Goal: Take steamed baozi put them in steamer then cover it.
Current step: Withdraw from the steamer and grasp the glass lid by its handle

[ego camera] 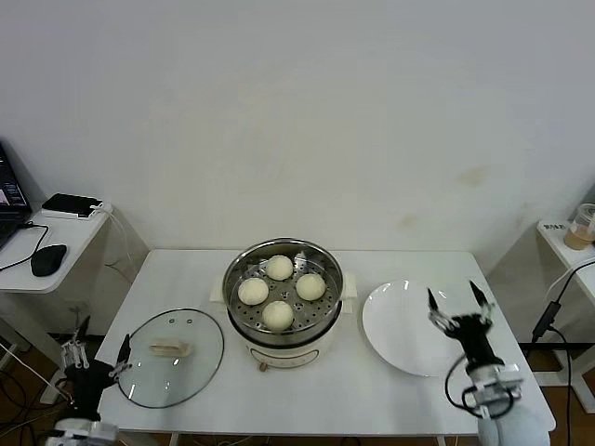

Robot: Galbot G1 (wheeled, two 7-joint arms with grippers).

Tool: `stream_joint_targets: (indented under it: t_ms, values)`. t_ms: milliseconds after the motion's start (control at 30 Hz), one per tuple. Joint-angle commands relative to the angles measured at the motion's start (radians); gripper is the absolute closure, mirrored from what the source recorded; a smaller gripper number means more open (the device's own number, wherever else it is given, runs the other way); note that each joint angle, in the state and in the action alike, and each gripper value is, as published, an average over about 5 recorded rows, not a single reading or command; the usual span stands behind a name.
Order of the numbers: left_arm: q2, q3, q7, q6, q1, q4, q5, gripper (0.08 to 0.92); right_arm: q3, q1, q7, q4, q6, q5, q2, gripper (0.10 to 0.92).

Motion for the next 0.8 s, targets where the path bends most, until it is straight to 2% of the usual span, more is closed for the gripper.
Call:
stream_joint_targets:
  t_ms: [33, 300, 500, 800]
  values:
    - [0.050, 0.008, -0.084, -0.047, 0.100, 0.060, 0.595, 0.177, 0.145, -0.156, 0.061, -0.001, 0.001, -0.030, 0.096, 0.203]
    - [0.076, 0.089, -0.104, -0.051, 0.028, 0.132, 0.665, 0.177, 0.108, -0.130, 0.062, -0.035, 0.006, -0.045, 0.103, 0.203]
    - [0.085, 0.149, -0.106, -0.050, -0.051, 0.195, 0.669, 0.177, 0.075, -0.136, 0.057, 0.003, -0.039, 0.017, 0.106, 0.203]
    - [0.115, 0.197, -0.086, -0.046, -0.147, 0.300, 0.659, 0.177, 0.063, -0.173, 0.044, 0.026, -0.036, -0.016, 0.107, 0.203]
